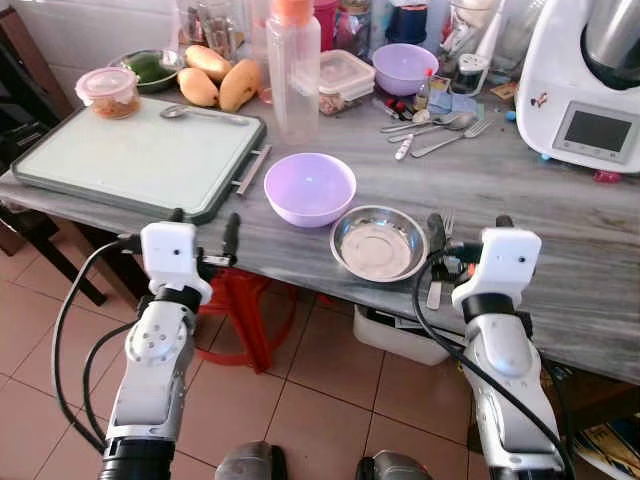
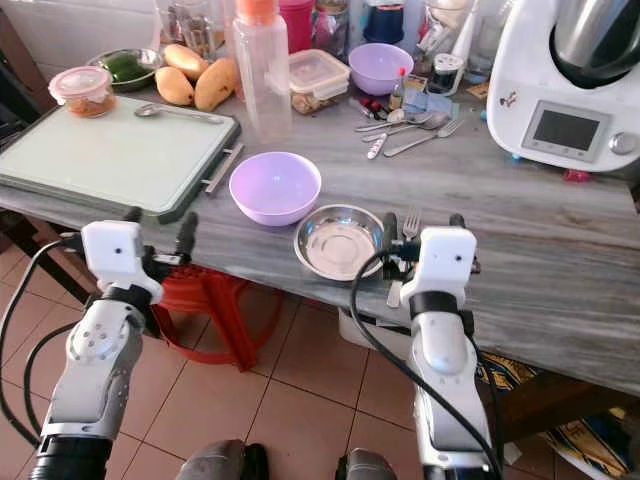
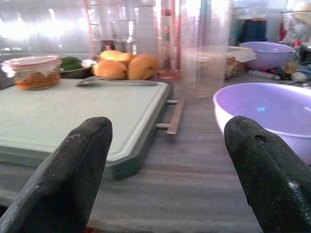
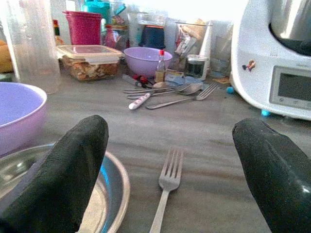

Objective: Setting the table

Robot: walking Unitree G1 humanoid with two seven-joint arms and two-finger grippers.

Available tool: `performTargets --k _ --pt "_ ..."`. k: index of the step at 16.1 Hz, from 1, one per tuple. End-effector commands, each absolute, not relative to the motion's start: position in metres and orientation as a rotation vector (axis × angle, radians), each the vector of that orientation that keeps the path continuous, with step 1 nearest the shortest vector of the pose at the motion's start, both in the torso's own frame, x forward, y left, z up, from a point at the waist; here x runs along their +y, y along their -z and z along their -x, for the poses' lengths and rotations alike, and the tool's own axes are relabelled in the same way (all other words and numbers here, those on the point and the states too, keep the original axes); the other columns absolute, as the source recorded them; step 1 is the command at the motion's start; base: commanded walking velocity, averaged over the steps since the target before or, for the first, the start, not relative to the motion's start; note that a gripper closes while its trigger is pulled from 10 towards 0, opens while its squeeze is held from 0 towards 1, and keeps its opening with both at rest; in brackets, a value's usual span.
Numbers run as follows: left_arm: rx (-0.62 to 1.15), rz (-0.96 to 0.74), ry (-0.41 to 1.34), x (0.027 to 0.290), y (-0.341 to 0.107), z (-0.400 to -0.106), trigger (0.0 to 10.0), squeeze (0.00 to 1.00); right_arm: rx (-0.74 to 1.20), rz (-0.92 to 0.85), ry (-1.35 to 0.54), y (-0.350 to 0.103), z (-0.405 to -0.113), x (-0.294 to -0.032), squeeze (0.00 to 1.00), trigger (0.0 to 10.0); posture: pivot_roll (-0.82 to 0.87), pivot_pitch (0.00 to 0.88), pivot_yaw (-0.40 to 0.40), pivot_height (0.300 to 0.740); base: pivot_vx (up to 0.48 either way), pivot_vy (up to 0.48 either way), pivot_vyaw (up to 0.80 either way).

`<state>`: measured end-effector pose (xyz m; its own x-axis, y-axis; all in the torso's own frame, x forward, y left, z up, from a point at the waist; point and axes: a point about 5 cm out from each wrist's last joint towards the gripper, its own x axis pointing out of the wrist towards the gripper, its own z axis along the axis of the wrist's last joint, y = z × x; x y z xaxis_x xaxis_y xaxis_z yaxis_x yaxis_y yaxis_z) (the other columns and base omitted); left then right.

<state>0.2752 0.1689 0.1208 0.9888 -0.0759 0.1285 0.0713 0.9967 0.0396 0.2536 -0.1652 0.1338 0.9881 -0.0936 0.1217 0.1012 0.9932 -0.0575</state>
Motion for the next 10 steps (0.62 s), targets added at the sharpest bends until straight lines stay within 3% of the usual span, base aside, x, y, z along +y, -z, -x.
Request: performTargets --k 1,10 --pt "-0.124 -0.038 0.048 0.1766 -0.1165 -0.2717 10.0 0.00 -0.099 0.038 0.114 -0.1280 -0.2484 -0.1703 0.00 10.0 0.02 0.000 0.019 0.740 0.000 0.000 0.00" --pt "-0.121 -0.028 0.030 0.1778 -0.1099 -0.2669 10.0 0.00 -0.075 0.040 0.085 -0.1210 -0.2435 -0.1719 0.00 10.0 0.01 0.000 0.019 0.740 0.000 0.000 0.00"
